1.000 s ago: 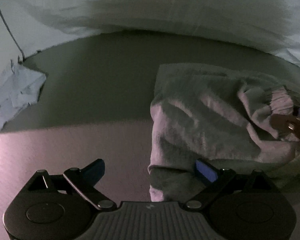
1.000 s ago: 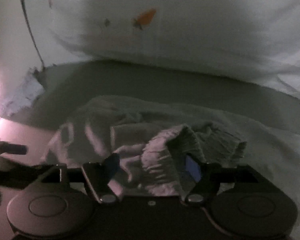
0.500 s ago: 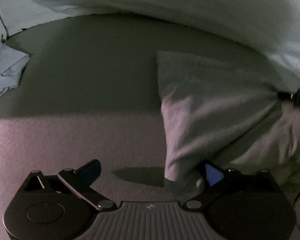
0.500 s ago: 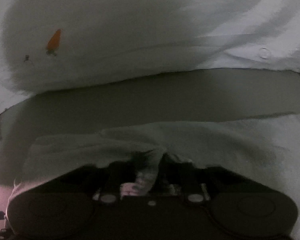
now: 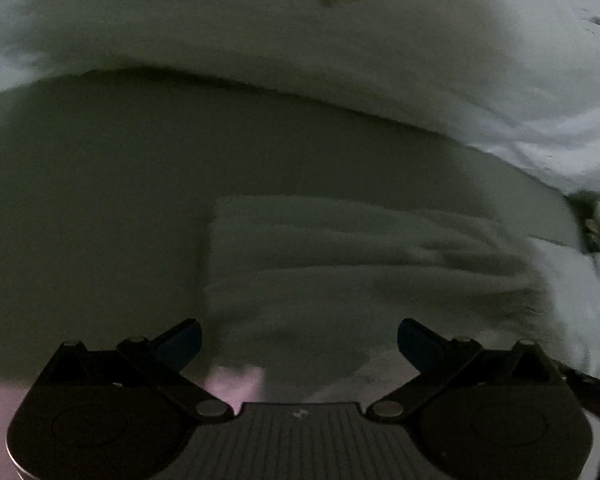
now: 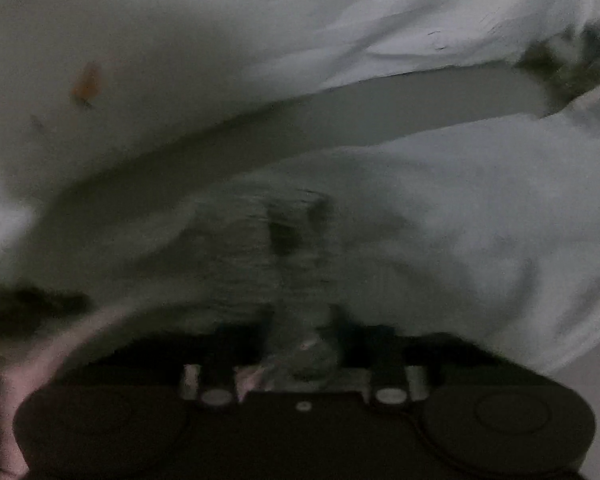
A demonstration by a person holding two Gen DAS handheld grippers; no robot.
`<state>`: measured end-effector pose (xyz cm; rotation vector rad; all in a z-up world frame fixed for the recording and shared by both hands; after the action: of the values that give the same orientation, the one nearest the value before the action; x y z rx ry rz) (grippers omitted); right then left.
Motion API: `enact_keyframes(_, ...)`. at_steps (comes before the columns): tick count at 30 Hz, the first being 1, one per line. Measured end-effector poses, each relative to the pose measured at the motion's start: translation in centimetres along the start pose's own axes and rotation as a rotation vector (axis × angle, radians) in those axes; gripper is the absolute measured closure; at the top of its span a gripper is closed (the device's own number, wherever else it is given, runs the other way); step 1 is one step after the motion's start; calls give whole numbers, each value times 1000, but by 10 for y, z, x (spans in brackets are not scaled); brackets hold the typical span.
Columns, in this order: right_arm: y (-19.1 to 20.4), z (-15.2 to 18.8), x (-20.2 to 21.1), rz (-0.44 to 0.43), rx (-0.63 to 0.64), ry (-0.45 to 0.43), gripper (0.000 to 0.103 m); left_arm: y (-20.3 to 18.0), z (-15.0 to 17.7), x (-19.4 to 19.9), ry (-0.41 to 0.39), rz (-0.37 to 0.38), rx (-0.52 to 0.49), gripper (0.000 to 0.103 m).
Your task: Fold clothes
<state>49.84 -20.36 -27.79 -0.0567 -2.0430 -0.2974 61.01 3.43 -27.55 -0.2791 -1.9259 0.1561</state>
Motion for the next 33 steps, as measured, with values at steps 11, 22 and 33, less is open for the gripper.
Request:
enact_keyframes(11,-64,5,27,48,-149,-37,52,-89,23,-4,-4,91,-226,0)
enact_keyframes(22,-75,26,44,88,-90,-62,47,-147,50,-48,97,59,-398,0)
enact_keyframes(33,68,44,60,125,469,-183,19,13,66,42,-17,-39,-65,0)
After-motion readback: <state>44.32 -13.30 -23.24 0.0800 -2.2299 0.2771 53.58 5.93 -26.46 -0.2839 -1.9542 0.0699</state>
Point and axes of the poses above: each gripper's, at about its wrist camera, not at the fingertips, and x roughly against the way its jaws point, y to its left, z to its underside, the point moved 10 cm from there along -x, roughly the way its jaws point, and after that the axes turned 12 degrees about y, right-handed, at the moved point
